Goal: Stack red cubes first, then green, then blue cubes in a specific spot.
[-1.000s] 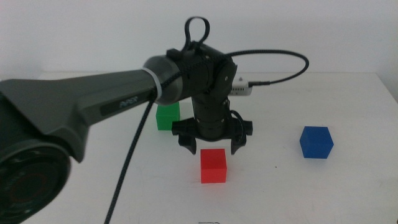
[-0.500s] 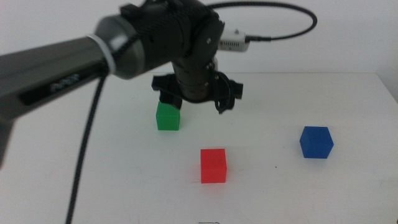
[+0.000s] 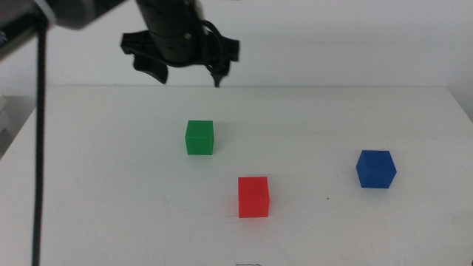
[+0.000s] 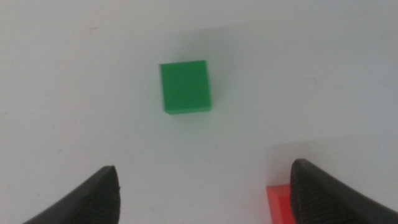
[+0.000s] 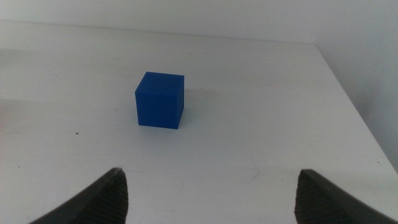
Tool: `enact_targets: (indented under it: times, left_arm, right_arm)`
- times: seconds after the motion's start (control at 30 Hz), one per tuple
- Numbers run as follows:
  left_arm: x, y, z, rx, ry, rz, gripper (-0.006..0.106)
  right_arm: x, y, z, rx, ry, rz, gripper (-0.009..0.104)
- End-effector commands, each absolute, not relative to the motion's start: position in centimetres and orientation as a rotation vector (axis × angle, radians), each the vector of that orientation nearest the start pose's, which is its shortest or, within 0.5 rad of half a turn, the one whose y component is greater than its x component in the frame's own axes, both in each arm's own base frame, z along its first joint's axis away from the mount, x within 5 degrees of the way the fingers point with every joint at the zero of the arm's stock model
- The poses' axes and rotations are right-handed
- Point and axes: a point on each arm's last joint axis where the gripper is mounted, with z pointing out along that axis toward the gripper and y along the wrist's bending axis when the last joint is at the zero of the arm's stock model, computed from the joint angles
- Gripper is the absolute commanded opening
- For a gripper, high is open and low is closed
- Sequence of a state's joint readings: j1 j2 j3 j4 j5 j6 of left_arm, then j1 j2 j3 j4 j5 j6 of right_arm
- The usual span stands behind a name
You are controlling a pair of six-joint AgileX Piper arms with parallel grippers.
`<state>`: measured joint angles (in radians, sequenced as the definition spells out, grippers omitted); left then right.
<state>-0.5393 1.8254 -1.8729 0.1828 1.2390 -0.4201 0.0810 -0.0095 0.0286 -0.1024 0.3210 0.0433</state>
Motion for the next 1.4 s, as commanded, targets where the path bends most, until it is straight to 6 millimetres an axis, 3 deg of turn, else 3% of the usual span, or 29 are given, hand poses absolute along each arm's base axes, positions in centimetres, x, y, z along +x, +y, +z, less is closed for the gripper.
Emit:
enact_targets:
  times: [0.0, 0.2, 0.7, 1.0, 1.37]
  left_arm:
    - [34.3, -16.8, 39.7, 0.137, 2.541, -0.146, 0.094]
    - [35.5, -14.5, 39.5, 0.109, 2.564, -0.21, 0.094]
    - [36.4, -14.7, 38.4, 0.118, 2.586, -0.187, 0.094]
    - [38.8, -15.5, 35.2, 0.126, 2.606, -0.173, 0.094]
    - [42.6, -17.1, 29.1, 0.148, 2.622, -0.157, 0.094]
  right_arm:
    - [5.4, 0.1, 18.8, -0.117, 1.719, -0.036, 0.082]
    - [5.4, 0.1, 18.8, -0.117, 1.719, -0.036, 0.082]
    - [5.4, 0.1, 18.8, -0.117, 1.719, -0.036, 0.082]
    - [5.4, 0.1, 18.8, -0.117, 1.719, -0.036, 0.082]
    - [5.4, 0.1, 18.8, -0.117, 1.719, -0.036, 0.082]
